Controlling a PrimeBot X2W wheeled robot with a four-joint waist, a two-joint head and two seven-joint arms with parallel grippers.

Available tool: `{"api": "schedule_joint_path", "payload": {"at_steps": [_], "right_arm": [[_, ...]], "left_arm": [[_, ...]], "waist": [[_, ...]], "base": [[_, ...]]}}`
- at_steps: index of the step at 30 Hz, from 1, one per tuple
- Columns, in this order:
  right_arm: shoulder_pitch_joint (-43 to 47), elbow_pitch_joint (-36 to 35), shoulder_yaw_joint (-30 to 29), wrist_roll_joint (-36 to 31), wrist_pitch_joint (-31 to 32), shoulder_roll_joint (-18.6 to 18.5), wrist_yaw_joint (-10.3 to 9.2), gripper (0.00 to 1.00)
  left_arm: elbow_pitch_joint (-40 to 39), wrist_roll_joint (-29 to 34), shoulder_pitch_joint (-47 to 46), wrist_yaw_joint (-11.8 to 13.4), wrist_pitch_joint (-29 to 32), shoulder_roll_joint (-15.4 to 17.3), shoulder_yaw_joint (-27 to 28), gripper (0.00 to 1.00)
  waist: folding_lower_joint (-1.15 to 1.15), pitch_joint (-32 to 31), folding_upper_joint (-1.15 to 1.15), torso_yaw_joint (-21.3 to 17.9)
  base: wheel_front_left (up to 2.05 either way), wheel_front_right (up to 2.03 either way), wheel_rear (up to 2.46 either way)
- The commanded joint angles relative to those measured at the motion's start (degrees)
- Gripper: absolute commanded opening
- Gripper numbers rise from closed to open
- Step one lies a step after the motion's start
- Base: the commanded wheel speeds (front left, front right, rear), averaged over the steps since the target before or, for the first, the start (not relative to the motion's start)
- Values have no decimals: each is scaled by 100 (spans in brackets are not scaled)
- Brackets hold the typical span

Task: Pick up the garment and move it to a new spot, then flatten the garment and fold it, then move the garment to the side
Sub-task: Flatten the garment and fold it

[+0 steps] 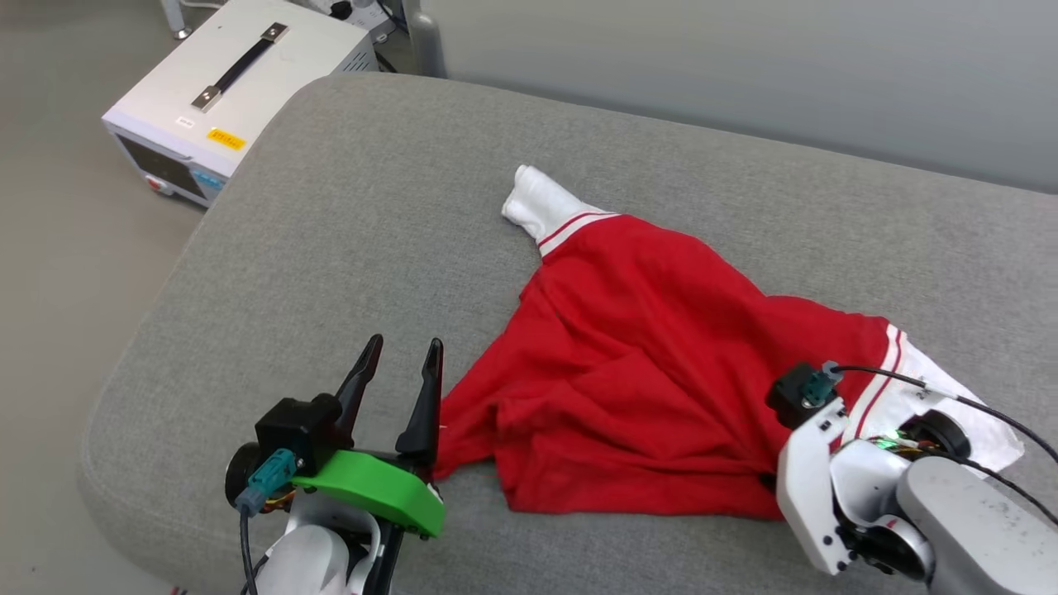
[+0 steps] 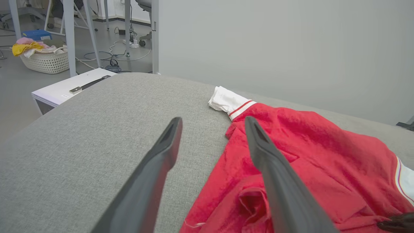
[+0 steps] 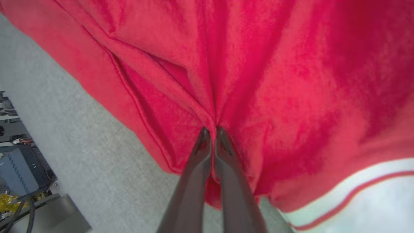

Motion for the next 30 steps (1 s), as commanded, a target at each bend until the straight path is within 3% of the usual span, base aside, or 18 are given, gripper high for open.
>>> {"api": "schedule_joint_path", "payload": {"at_steps": [1,10,16,17,18,21,22,30], "right_arm": [[209,50,24,55,49,-314,-12,0],[330,-275,9,236,192,-1458,-12,0],[620,-219,-184,438,41,-1560,-12,0],[651,-220,-254,454,-77,-1514,-12,39],[690,-220,-327,473,-208,-1448,-12,100],[795,-258,-542,577,-554,-1244,-12,100],[895,-380,-869,616,-1070,-1072,-12,100],[1458,-886,-2248,327,-2619,-560,-12,100]], "left_arm": [[12,65,56,-30,-32,-32,31,100],[60,141,145,-84,-33,-88,124,100],[105,172,176,-117,-33,-135,137,100],[113,174,181,-121,-33,-140,142,100],[128,176,190,-126,-33,-142,151,100],[173,185,213,-139,-33,-139,169,100],[217,189,216,-148,-33,-130,185,100],[190,100,282,-196,-33,-139,204,100]], "waist": [[0,-191,0,-240],[0,-359,0,-566],[0,-382,0,-666],[0,-384,0,-681],[0,-392,0,-703],[0,-441,0,-762],[0,-519,0,-820],[0,-628,0,-995]], "base": [[0,0,0],[0,0,0],[0,0,0],[0,0,0],[0,0,0],[0,0,0],[0,0,0],[0,0,0]]}}
